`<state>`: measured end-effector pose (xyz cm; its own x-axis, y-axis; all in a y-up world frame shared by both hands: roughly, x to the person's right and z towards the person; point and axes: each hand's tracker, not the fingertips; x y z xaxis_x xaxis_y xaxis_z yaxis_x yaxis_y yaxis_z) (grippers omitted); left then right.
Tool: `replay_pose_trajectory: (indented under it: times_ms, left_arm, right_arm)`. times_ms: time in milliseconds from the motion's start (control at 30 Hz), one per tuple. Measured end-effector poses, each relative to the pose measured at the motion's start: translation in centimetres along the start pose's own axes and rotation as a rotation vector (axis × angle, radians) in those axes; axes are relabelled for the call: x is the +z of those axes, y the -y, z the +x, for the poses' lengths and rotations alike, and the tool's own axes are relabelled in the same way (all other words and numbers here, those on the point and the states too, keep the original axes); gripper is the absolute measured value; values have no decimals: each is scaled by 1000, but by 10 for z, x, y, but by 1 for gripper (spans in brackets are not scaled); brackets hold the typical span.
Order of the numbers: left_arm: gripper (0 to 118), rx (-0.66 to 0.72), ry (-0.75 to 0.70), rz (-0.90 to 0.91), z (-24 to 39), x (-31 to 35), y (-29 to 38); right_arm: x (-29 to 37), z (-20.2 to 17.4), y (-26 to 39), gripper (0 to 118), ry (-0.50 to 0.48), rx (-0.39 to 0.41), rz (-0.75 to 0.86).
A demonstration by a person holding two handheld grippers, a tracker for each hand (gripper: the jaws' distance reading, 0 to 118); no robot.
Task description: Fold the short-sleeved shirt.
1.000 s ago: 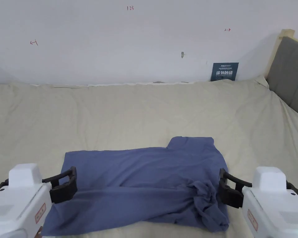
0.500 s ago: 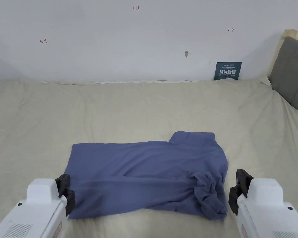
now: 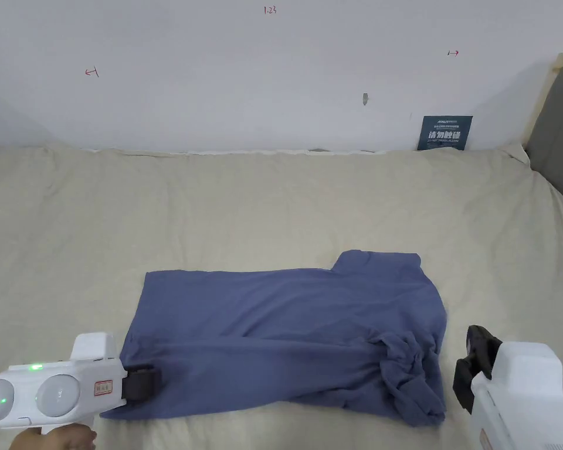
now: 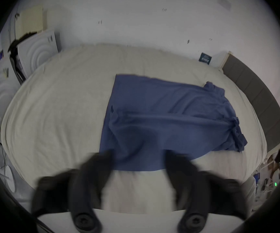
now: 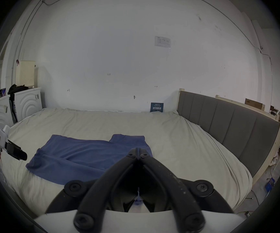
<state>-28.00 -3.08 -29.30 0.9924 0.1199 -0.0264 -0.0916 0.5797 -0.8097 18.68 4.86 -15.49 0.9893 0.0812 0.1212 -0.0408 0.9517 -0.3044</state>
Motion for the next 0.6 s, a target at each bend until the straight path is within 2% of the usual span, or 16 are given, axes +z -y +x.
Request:
replay_pose_trajectory:
  times_ms: [33, 100, 233, 267, 300, 400, 433, 467, 500, 533, 567, 600]
  left_arm:
    - [113, -9, -11, -2, 1, 2, 0]
    - [111, 20, -70, 16, -6, -12, 2]
    - [109, 33, -93, -34, -14, -36, 7]
    - [105, 43, -98, -41, -17, -41, 9]
    - [94, 44, -95, -52, -28, -57, 11]
    - [51, 28, -91, -86, -25, -62, 24]
    - [50, 11, -104, -60, -19, -55, 28]
    - [43, -6, -108, -38, -15, -50, 30]
    - [19, -7, -101, -46, -12, -47, 30]
    - [8, -14, -85, -39, -12, -45, 30]
    - [8, -5, -38, -33, -23, -58, 25]
    - [7, 5, -50, -40, -23, -57, 23]
  right_arm:
    - [-2, 0, 1, 1, 2, -3, -7]
    - [-7, -1, 6, 1, 5, -12, -28]
    - [-21, -3, 14, 1, 13, -7, -70]
    - [-24, -3, 15, 1, 13, -5, -80]
    - [-27, -3, 17, 1, 16, -5, -89]
    - [-35, -3, 22, 1, 17, -15, -117]
    - [-38, -2, 24, 1, 15, -22, -130]
    - [-41, -2, 26, 2, 12, -32, -144]
    - [-45, 0, 28, 2, 8, -41, -163]
    - [-50, 1, 30, 2, 6, -54, -188]
    - [-58, 4, 34, 2, 4, -67, -233]
    - [-67, 6, 37, 7, 5, -84, -273]
